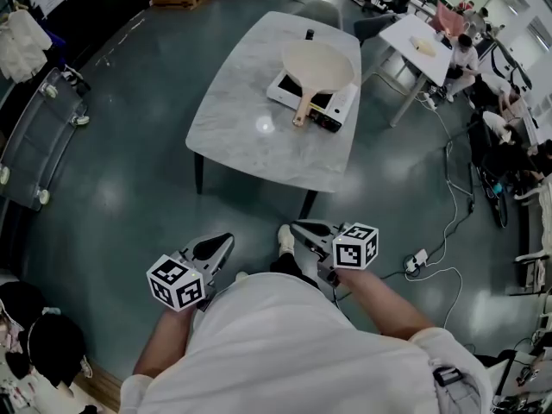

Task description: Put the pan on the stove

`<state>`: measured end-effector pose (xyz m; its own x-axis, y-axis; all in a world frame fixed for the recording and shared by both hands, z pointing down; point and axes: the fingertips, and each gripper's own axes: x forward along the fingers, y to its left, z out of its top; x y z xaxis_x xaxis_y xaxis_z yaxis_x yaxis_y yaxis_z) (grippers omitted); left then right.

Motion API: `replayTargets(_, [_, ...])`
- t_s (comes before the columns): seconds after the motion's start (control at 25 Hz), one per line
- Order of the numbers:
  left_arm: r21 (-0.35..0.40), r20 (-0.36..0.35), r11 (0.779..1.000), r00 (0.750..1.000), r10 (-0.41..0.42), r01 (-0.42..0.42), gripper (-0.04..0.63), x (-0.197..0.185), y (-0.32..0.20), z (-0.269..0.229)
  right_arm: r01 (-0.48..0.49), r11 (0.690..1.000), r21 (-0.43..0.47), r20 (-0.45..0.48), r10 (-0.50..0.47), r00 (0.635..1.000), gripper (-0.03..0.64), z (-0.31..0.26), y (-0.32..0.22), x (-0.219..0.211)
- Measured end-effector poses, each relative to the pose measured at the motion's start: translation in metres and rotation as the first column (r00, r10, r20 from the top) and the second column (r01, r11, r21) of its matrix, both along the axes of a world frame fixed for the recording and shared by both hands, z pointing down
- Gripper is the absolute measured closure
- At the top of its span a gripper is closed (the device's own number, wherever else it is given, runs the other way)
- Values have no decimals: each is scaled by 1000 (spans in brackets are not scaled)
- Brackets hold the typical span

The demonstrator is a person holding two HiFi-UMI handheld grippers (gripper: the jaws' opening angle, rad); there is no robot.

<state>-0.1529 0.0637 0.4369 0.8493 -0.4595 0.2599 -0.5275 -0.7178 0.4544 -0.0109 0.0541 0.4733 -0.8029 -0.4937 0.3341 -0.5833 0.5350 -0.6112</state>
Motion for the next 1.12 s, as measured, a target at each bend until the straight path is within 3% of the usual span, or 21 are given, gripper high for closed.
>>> replayTargets(1.12, [-23,8,999,999,48,-48,575,12,10,11,-42,999,4,6,42,999,612,6,14,8])
